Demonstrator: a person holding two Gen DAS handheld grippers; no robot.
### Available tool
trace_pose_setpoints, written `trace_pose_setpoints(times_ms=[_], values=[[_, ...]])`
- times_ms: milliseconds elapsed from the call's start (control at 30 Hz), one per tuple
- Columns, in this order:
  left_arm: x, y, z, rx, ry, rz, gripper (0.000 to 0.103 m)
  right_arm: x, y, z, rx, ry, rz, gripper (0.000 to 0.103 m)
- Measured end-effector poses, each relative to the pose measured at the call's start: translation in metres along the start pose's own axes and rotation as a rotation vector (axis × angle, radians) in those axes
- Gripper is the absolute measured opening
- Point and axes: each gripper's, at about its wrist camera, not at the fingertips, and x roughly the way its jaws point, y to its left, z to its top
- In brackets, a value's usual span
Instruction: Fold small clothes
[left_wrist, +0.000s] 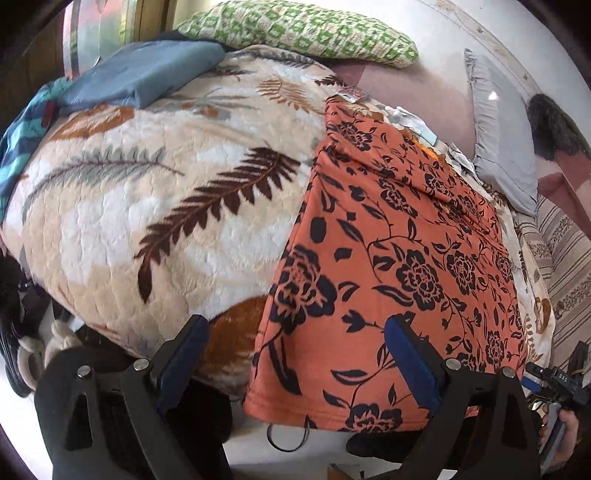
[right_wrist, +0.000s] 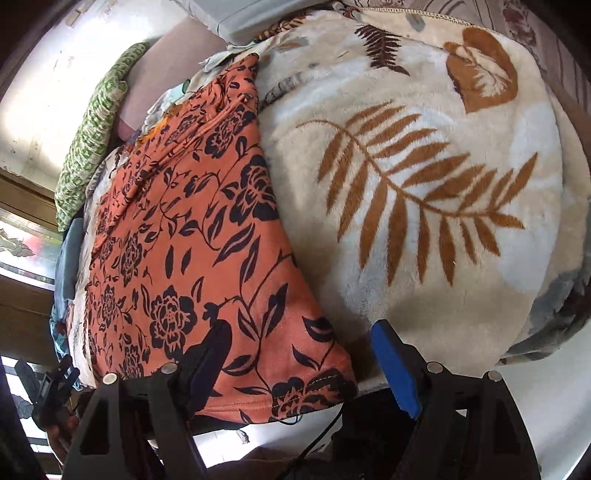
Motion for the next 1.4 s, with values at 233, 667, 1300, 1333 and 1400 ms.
trace_pose_setpoints(times_ms=[233,667,1300,1333,1400], values=[[0.013,0.014,-0.01,-0.079,0.131,-0.12,0.096,0.006,0.006,-0.007,-0.034,0.058,0.081,0.081],[0.042,0.003,-0.024,-0.039,0.231,-0.029,0.095,0.002,-0.005,-0.006,0.034,0.051,0.102,0.081],[-0.003,-0.006,0.011,0.029,0.087,-0.079,0.009,-0.017,0.014,0.0,0.01,0.053,0.328,0.008],[-0.006,-0.008,0.016,0.029,0.079,-0.087,0.009,-0.021,0.015,0.004,0.017,0.041,0.354,0.008],[-0.009,-0.012,0.019,0.038,0.07,-0.096,0.009,-0.029,0.018,0.01,0.014,0.019,0.366,0.008]])
